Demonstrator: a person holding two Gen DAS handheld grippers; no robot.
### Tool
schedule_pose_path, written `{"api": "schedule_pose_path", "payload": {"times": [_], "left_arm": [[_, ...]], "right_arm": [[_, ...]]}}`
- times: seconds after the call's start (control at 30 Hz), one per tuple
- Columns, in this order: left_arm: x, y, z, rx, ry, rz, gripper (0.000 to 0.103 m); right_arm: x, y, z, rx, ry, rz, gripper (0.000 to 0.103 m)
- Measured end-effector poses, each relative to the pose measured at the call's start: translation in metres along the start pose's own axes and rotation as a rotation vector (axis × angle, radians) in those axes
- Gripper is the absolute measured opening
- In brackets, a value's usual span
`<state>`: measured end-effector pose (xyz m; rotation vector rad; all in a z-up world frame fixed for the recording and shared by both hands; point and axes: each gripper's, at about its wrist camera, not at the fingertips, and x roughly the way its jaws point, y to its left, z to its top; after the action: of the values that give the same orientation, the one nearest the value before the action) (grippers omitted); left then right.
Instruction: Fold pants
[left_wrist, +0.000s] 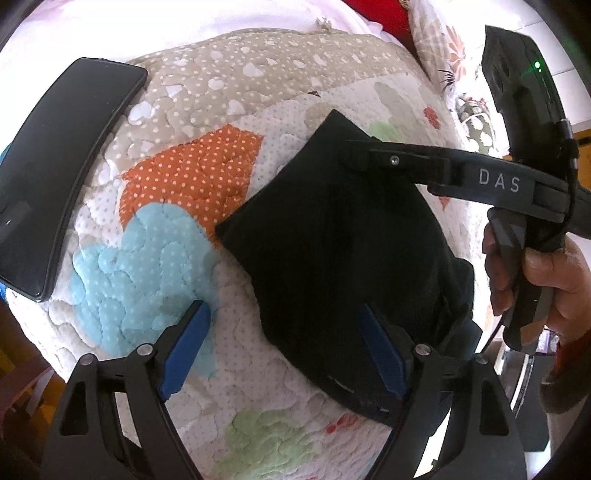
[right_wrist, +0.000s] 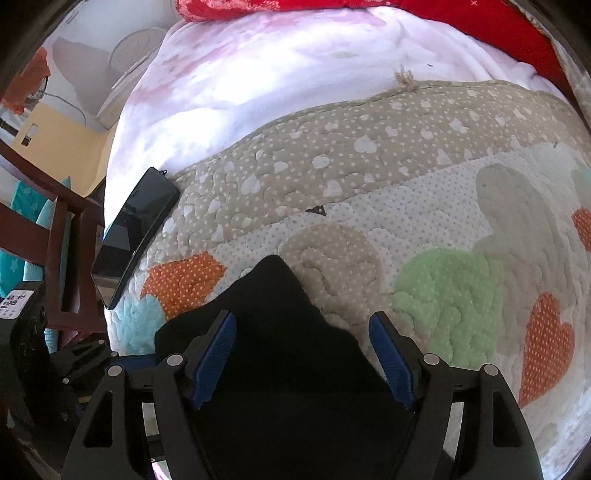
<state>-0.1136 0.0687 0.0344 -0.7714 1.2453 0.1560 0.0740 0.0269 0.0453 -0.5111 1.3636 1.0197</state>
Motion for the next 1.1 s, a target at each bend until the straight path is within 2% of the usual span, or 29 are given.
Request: {"api": "schedule_pose_path", "payload": {"times": [0.2, 0.27, 0.3, 0.33, 0.37, 0.4, 0.43, 0.5, 0.57, 0.7, 0.9, 1.0, 1.1], "left_arm": [[0.012, -0.007, 0.006, -0.009, 0.014, 0.025, 0.091], [0.014, -0.011, 0.006, 0.017, 0.016, 0.038, 0.091], [0.013, -0.012, 0.007, 0.022, 0.008, 0.037, 0.090], [0.012, -0.011, 0.007, 0.018, -0.005, 0.036, 0.086], [0.010, -0.010, 0.008, 0.016, -0.020, 0.039, 0.068], [0.008, -0.010, 0.008, 0.021, -0.028, 0.044, 0.046], [0.007, -0.011, 0.009, 0.034, -0.027, 0.029, 0.035], [0.003, -0.018, 0.011, 0.060, -0.035, 0.022, 0.021], [-0.003, -0.025, 0.009, 0.088, -0.051, 0.024, 0.016], [-0.028, -0.048, 0.003, 0.171, -0.119, 0.013, 0.013], [-0.061, -0.099, -0.015, 0.365, -0.193, -0.014, 0.012], [-0.067, -0.126, -0.030, 0.466, -0.202, -0.032, 0.012], [-0.068, -0.155, -0.048, 0.587, -0.194, -0.064, 0.012]], "right_arm": [[0.013, -0.004, 0.008, 0.002, 0.030, 0.047, 0.076], [0.014, -0.004, 0.008, 0.005, 0.012, 0.070, 0.063], [0.013, -0.002, 0.007, -0.001, 0.005, 0.088, 0.047], [0.011, 0.000, 0.006, -0.014, 0.000, 0.084, 0.041], [0.009, 0.004, 0.005, -0.027, -0.010, 0.072, 0.039], [0.007, 0.007, 0.004, -0.038, -0.021, 0.069, 0.032], [0.003, 0.010, 0.002, -0.035, -0.033, 0.074, 0.028], [-0.011, 0.010, -0.002, -0.013, -0.070, 0.085, 0.025], [-0.025, 0.009, -0.007, 0.003, -0.101, 0.091, 0.024], [-0.068, 0.007, -0.024, 0.029, -0.190, 0.090, 0.024], [-0.139, -0.015, -0.079, 0.120, -0.314, 0.059, 0.021], [-0.169, -0.030, -0.119, 0.194, -0.360, 0.024, 0.016], [-0.191, -0.050, -0.170, 0.301, -0.387, 0.000, 0.015]]}}
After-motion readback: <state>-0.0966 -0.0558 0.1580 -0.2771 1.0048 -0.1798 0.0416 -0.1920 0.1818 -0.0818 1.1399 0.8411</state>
